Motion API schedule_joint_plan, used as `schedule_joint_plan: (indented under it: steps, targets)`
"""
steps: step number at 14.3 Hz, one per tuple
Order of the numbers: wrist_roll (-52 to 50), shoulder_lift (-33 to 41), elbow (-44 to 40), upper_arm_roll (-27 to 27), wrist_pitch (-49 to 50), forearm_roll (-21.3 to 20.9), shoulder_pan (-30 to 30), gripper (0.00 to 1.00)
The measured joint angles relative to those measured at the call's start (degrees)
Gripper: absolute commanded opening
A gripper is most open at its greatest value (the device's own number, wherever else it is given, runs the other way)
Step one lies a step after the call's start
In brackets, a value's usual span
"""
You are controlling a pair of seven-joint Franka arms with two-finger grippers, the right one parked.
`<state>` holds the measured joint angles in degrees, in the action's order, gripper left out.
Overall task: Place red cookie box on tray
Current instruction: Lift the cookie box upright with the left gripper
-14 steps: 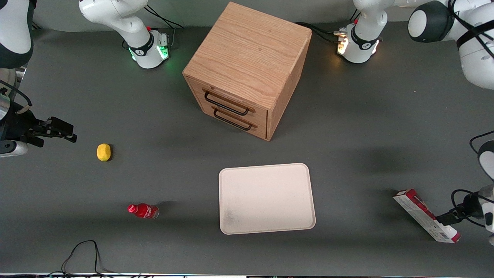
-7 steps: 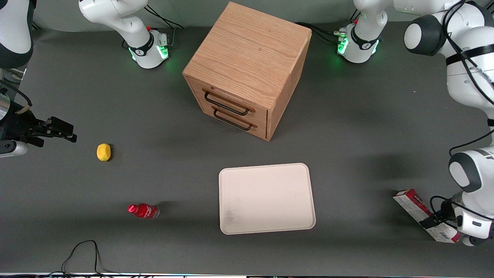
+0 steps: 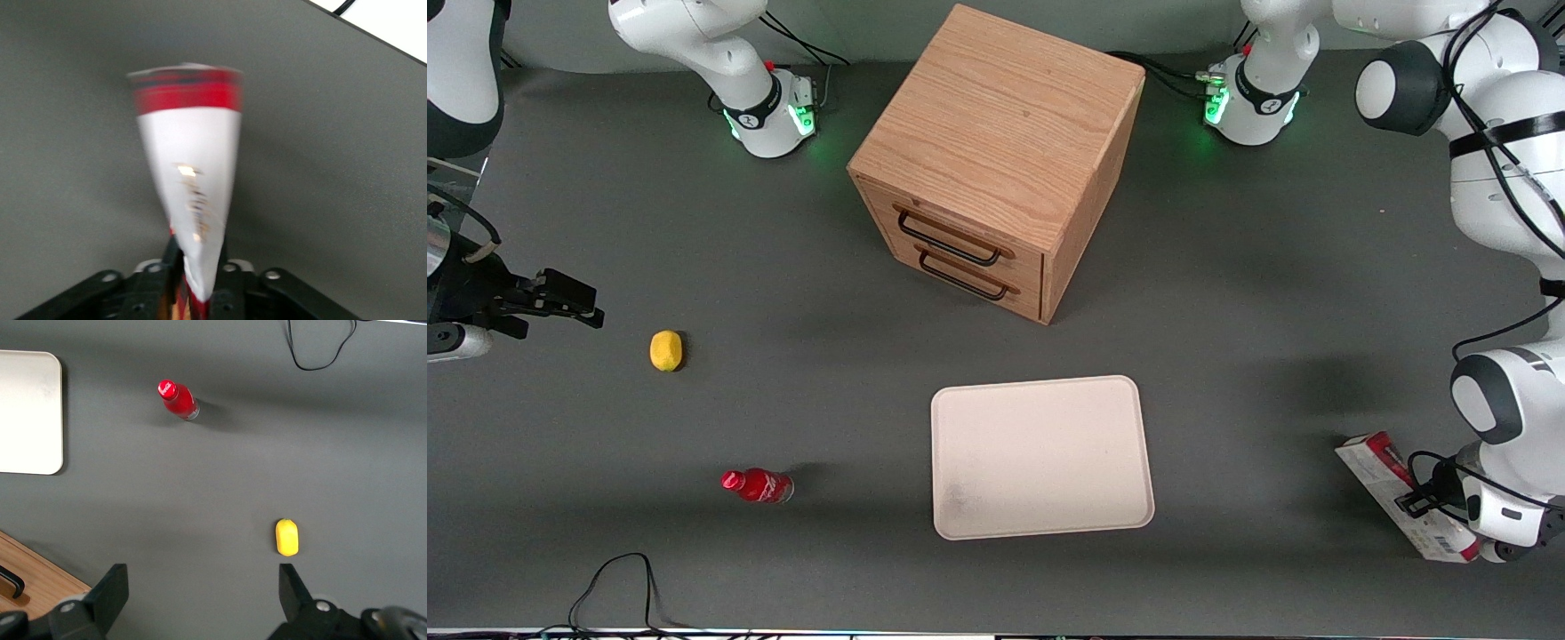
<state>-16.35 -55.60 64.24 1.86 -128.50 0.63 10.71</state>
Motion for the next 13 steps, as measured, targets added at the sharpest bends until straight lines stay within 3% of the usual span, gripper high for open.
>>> schedule_joint_plan:
  steps: [6, 13]
  targets:
    - [-0.01, 2.61, -1.69, -0.19, 8.57, -0.04, 0.04, 0.00]
    - [-0.01, 20.26, -3.39, -0.20, 29.44, -0.08, 0.07, 0.00]
